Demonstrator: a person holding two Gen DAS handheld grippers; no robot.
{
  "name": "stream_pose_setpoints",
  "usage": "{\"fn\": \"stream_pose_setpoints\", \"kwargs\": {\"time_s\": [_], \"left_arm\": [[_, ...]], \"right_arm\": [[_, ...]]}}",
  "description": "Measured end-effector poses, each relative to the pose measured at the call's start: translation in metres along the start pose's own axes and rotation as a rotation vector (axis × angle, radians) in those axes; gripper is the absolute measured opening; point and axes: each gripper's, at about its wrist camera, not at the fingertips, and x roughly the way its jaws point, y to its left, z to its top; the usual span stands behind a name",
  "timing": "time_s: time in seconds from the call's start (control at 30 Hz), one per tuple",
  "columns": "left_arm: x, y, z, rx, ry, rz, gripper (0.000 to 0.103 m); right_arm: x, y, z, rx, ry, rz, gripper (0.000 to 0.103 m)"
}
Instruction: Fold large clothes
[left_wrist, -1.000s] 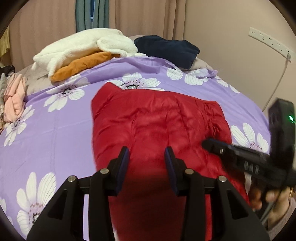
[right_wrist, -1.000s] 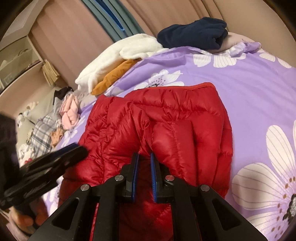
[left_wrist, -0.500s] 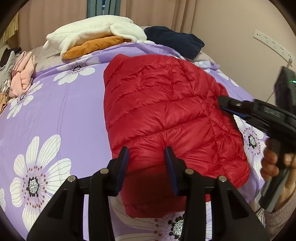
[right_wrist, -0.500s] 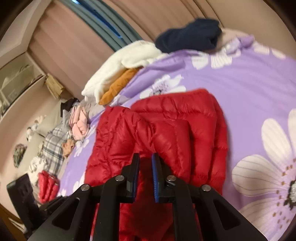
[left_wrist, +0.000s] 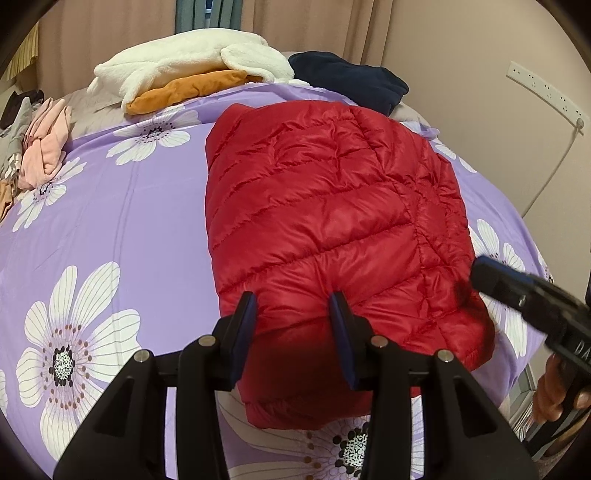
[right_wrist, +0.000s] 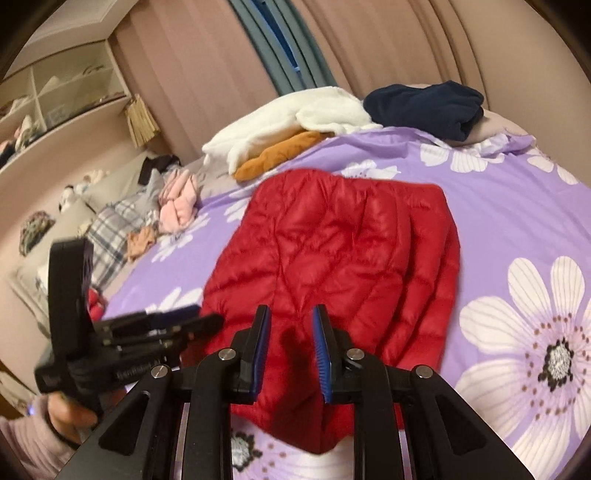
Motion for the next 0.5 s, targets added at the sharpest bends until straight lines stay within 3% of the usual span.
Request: {"fn": "stream_pose_setpoints", "kwargs": {"time_s": [0.13, 0.5], "left_arm": [[0.002, 0.0, -0.001, -0.005, 0.005, -0.005, 0.042], [0.009, 0.006, -0.007, -0.027, 0.028, -0.019, 0.056]], "right_arm": [[0.016, -0.01, -0.011, 0.008, 0.069, -0.081, 0.021], [0.032, -0.027, -0.029, 0.076, 0.105, -0.063, 0.021]]}}
